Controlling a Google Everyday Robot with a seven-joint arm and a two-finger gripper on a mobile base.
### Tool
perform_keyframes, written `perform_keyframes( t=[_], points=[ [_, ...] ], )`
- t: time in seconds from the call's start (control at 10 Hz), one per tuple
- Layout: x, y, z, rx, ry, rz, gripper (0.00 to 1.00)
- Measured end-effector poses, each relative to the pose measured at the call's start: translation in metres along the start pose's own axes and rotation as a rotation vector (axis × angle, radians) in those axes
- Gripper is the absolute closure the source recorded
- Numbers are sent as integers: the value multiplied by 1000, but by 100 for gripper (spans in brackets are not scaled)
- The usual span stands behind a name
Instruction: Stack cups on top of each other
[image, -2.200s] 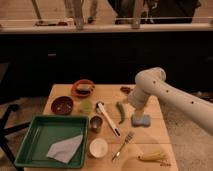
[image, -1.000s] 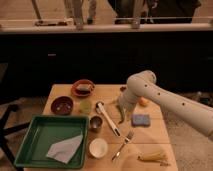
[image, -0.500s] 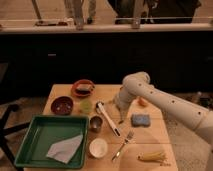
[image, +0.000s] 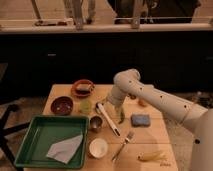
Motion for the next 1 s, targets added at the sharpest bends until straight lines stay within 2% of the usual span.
perform_keyframes(
  t=[0.4,0.7,1.0],
  points=[
    [-20,-31,10,-63,30,-108,20],
    [-27,-43,23,-115,34,-152,20],
    [-29,-53,31,-141,32,-175,20]
  ],
)
